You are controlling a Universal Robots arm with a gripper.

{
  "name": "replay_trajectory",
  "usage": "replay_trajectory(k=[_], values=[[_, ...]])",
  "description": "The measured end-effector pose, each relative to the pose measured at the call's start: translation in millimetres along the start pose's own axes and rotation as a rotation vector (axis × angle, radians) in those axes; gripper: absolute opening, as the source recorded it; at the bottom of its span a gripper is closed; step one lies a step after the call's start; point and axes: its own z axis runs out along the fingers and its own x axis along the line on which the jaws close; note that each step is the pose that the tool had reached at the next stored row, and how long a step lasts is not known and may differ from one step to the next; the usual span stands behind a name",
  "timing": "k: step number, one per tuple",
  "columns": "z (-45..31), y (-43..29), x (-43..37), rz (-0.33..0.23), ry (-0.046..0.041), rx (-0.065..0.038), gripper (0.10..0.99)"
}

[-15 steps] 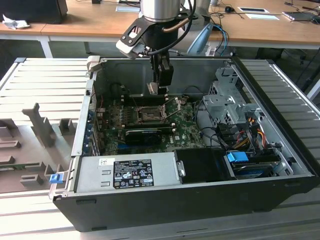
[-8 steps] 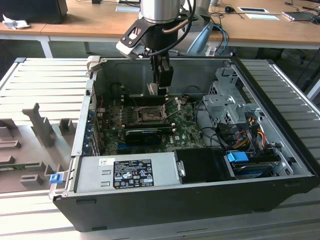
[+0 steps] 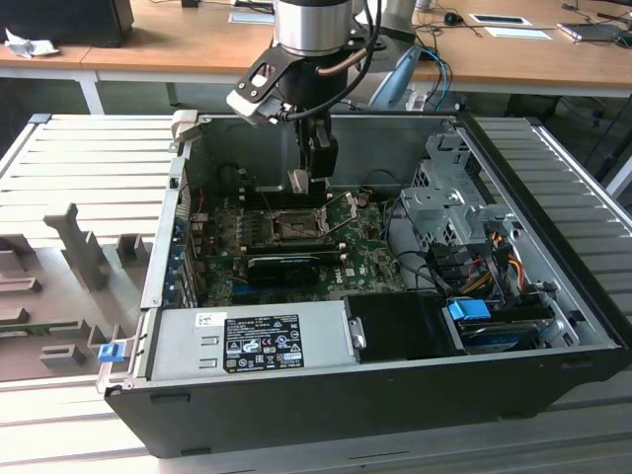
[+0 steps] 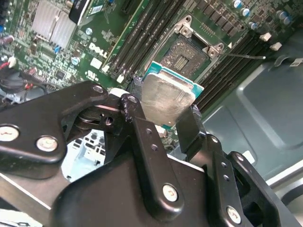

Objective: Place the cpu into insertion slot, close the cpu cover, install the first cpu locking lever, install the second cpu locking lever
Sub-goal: 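Place the cpu into insertion slot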

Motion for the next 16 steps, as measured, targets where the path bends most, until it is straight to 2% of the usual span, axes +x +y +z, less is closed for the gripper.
replay_trajectory(k=[4, 8, 13, 15, 16], values=[[6.9, -0.5, -0.1, 0.06, -0.004, 0.0, 0.529], [11.8, -1.1, 0.2, 0.066, -0.0097, -0.001, 0.529], [12.6, -6.4, 0.5, 0.065, -0.0101, -0.006, 0.529], [12.8, -8.4, 0.6, 0.065, -0.0107, -0.022, 0.529], [13.2, -10.6, 0.8, 0.065, -0.011, -0.037, 0.529]])
